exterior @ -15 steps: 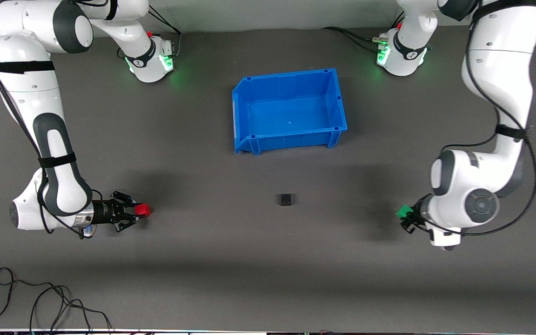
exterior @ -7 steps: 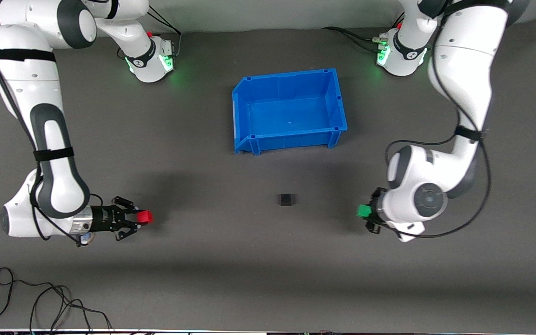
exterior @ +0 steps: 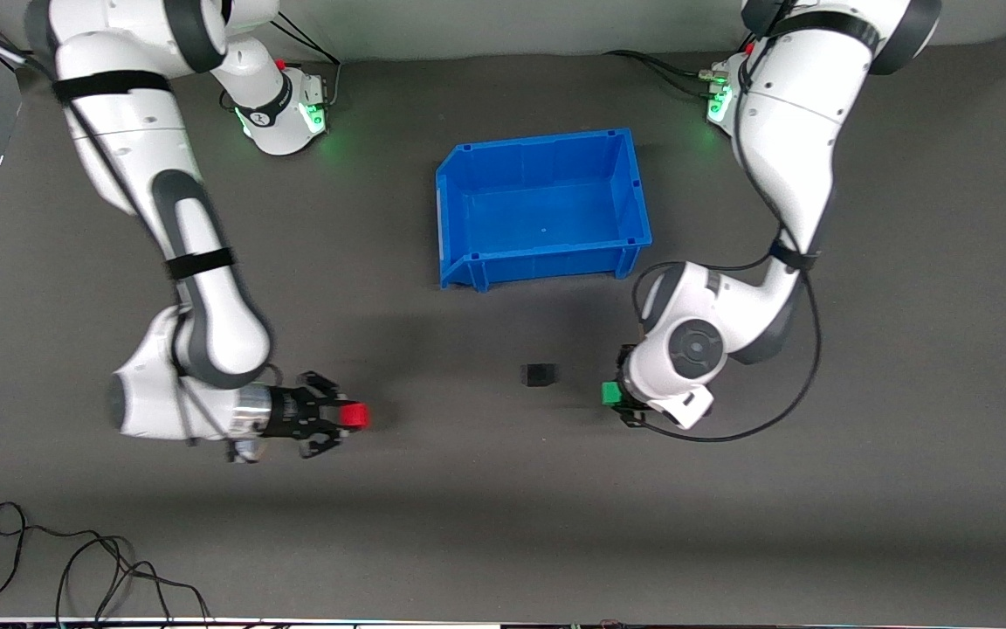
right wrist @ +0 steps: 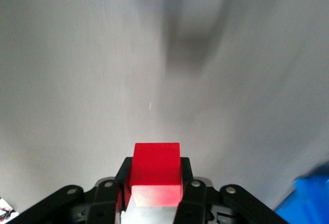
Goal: Attach green and red cubes to black cube
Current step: 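Carry the red and green cubes toward the black cube with both grippers, then set the cubes against the black cube and open both grippers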
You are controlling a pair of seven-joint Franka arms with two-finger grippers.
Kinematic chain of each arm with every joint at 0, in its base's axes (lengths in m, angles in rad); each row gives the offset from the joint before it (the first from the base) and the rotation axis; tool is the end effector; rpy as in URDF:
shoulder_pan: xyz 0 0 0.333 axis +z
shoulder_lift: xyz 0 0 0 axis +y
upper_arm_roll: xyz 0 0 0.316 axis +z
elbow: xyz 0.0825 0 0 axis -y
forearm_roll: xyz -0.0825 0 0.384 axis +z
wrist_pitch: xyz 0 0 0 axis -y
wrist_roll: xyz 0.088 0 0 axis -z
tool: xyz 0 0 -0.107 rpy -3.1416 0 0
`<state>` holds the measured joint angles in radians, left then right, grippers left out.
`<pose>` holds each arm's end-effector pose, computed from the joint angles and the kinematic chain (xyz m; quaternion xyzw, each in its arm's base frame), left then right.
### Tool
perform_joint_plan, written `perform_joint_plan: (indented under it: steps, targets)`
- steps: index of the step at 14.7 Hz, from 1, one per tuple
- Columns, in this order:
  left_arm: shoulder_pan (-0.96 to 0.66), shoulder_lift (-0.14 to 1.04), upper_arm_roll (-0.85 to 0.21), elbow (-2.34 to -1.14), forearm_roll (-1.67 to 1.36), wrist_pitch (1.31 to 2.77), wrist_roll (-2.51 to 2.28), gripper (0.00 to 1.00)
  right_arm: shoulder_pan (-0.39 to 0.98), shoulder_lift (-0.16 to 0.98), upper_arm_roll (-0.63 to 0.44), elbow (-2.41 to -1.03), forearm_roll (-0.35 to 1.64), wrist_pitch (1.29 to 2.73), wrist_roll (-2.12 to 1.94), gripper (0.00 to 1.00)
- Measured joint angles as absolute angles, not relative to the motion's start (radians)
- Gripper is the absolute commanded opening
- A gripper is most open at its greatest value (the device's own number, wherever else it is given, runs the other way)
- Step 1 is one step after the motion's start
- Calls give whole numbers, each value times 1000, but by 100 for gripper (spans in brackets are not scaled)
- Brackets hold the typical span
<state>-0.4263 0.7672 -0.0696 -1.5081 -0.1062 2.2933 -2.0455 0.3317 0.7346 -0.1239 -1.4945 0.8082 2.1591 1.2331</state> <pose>0.6315 -0.3351 0.2132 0.6811 0.7293 -0.0585 0.0279 0.6900 0.1906 0.2401 -0.7092 0.6461 0.2044 0.1944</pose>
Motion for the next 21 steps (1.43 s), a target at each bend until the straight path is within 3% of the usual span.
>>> perform_joint_plan:
  steps: [7, 21]
  targets:
    - [-508, 789, -69, -1508, -106, 2300, -2165, 5, 574, 805, -124, -1452, 841, 2374, 1515, 19]
    - [-550, 812, -67, -1508, -105, 2369, -2172, 5, 707, 912, -124, -1427, 916, 2496, 1553, 19]
